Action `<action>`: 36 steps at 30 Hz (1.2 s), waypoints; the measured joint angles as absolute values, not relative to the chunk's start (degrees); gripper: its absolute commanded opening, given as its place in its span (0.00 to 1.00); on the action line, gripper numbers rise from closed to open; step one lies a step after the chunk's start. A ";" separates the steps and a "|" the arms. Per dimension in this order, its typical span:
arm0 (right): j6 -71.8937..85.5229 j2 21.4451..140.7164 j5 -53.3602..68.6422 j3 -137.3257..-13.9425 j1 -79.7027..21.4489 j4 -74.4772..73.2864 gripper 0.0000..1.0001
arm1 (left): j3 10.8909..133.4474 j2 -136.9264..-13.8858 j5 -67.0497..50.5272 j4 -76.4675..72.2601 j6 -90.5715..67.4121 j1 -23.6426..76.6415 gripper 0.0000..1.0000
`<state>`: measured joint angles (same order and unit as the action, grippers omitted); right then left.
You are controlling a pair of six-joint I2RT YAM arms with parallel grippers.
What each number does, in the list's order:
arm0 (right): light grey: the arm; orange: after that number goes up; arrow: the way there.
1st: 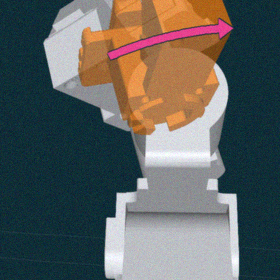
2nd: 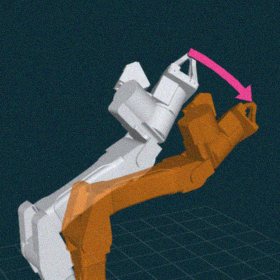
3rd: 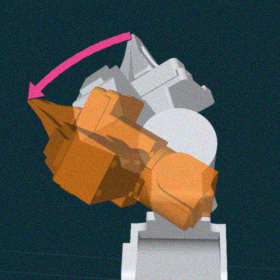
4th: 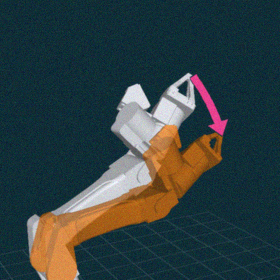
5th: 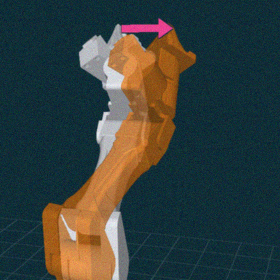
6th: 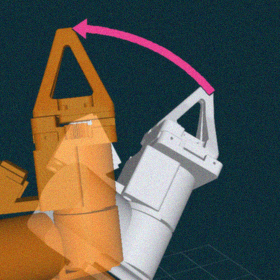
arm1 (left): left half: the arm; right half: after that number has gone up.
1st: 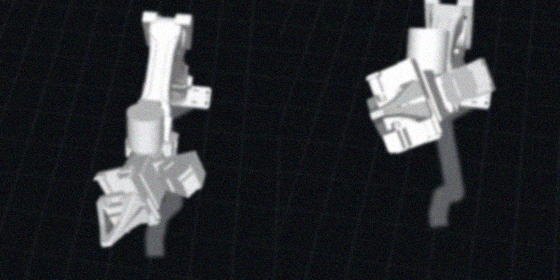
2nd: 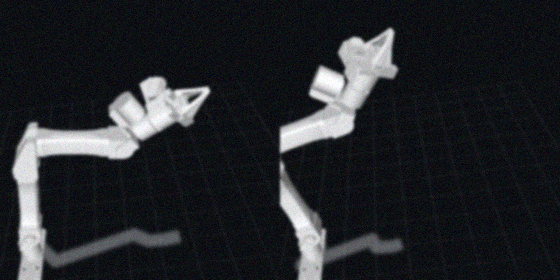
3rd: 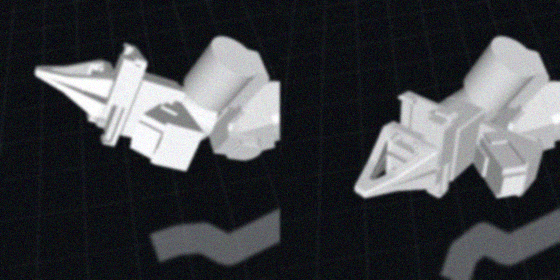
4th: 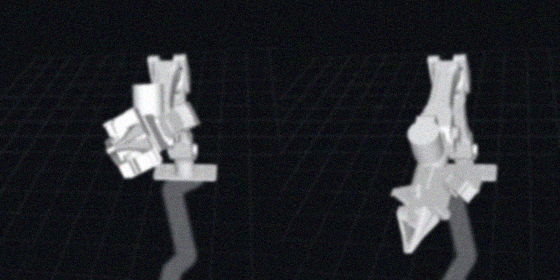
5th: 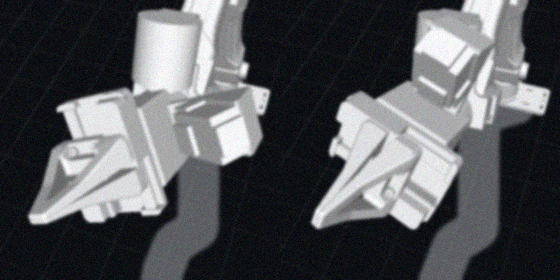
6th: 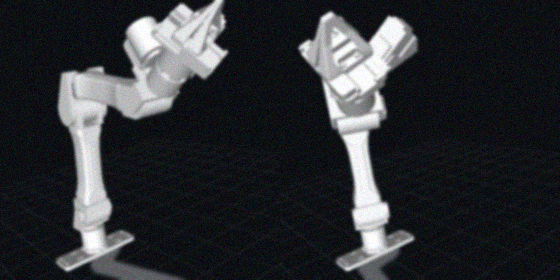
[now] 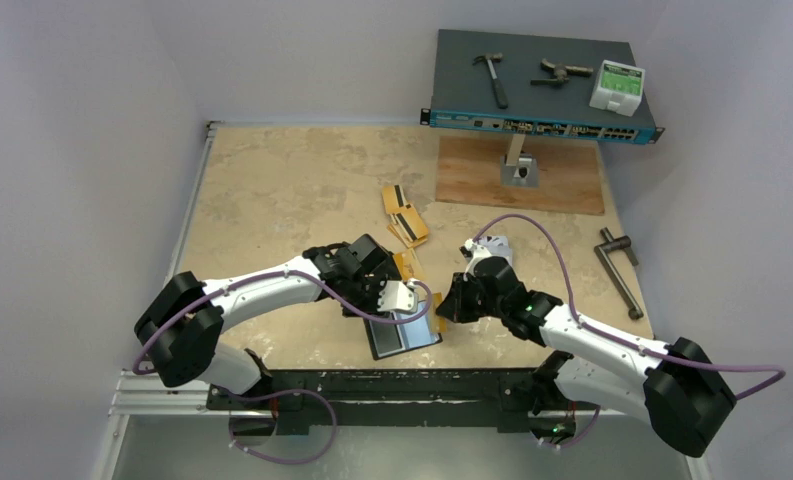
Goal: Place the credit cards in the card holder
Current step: Insert the credit card into the card holder.
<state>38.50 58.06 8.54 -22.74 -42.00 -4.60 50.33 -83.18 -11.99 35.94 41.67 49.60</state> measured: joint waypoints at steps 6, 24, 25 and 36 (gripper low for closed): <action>38.72 58.57 8.91 -21.87 -42.00 -2.72 0.00 | 50.09 -83.11 -11.84 35.51 41.85 49.60 0.36; 42.04 58.41 10.11 -17.52 -42.00 3.88 0.00 | 49.67 -82.85 -10.11 35.22 42.76 50.72 0.36; 42.28 58.43 10.26 -17.37 -42.00 4.23 0.00 | 49.67 -82.85 -10.04 35.22 42.78 50.78 0.36; 43.79 58.43 16.88 -16.53 -42.00 10.52 0.00 | 49.56 -82.85 -9.30 35.18 43.11 51.16 0.36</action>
<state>43.79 58.43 16.88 -16.53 -42.00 10.52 49.56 -82.85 -9.30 35.18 43.11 51.16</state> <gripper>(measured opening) 0.004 0.360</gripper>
